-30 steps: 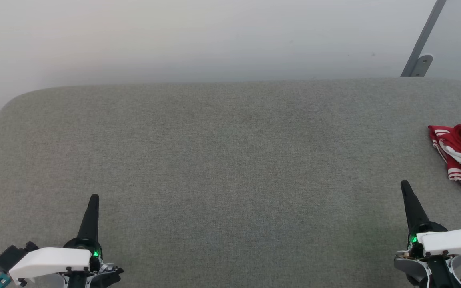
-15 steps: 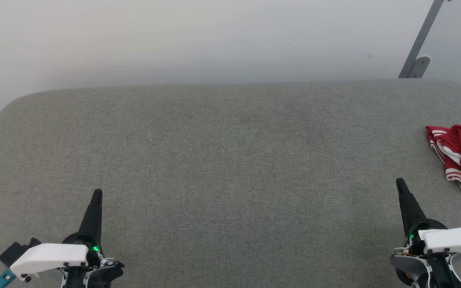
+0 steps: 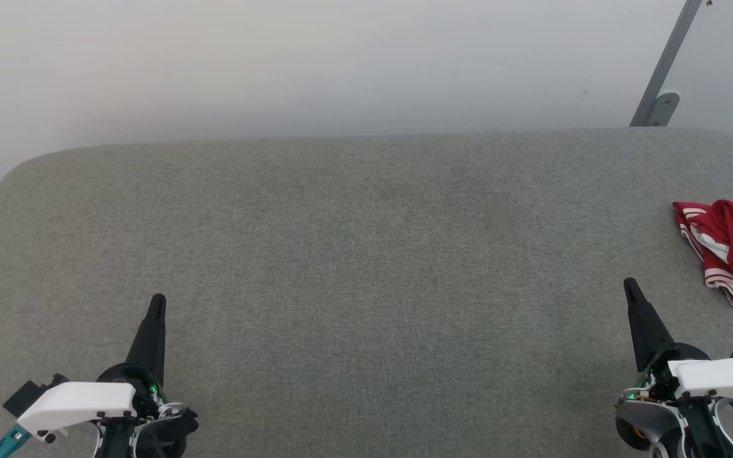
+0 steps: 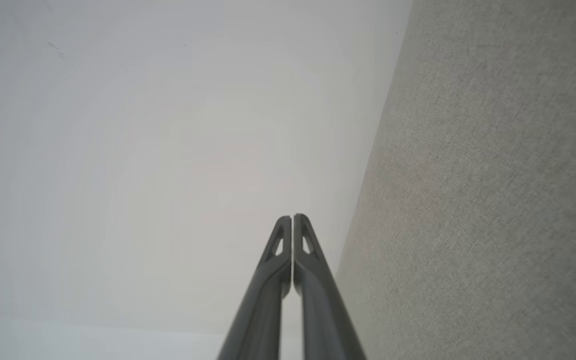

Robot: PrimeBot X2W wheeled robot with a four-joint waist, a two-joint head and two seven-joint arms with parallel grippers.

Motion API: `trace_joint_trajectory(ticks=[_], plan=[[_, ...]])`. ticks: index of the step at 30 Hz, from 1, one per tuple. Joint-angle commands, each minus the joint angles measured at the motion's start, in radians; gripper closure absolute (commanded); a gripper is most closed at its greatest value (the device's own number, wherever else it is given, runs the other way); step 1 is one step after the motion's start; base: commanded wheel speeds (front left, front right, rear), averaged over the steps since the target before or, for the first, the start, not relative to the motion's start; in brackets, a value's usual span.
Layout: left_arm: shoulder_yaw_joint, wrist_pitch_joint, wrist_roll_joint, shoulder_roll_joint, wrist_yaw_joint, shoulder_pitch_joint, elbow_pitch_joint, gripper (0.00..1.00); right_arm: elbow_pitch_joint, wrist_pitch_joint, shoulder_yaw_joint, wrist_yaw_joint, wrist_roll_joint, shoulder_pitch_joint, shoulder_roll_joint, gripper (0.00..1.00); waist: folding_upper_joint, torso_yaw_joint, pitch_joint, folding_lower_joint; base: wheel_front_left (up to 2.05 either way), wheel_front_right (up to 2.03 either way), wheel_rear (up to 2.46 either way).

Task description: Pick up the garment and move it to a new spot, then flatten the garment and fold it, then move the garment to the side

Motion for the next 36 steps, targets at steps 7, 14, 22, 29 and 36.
trace_joint_trajectory(ticks=[7,14,22,29,36], plan=[[-0.002,0.017,-0.047,0.002,-0.006,-0.021,0.004,1.0,0.005,0.016,0.002,0.0,0.051,-0.016,0.007,1.0,0.0,-0.002,-0.003,0.0,0.0,0.0,0.0],[-0.002,0.016,-0.046,0.002,-0.006,-0.02,0.004,1.0,0.005,0.015,0.002,0.0,0.049,-0.014,0.006,1.0,0.0,-0.002,-0.003,0.0,0.0,0.0,0.0],[-0.002,0.016,-0.046,0.002,-0.006,-0.02,0.004,1.0,0.005,0.015,0.002,0.0,0.05,-0.014,0.006,1.0,0.0,-0.002,-0.003,0.0,0.0,0.0,0.0],[-0.002,0.016,-0.046,0.002,-0.006,-0.02,0.004,1.0,0.005,0.015,0.003,0.0,0.05,-0.014,0.006,1.0,0.0,-0.002,-0.003,0.0,0.0,0.0,0.0],[-0.002,0.016,-0.047,0.002,-0.006,-0.02,0.004,1.0,0.005,0.015,0.003,0.0,0.05,-0.014,0.006,1.0,0.0,-0.002,-0.003,0.0,0.0,0.0,0.0]])
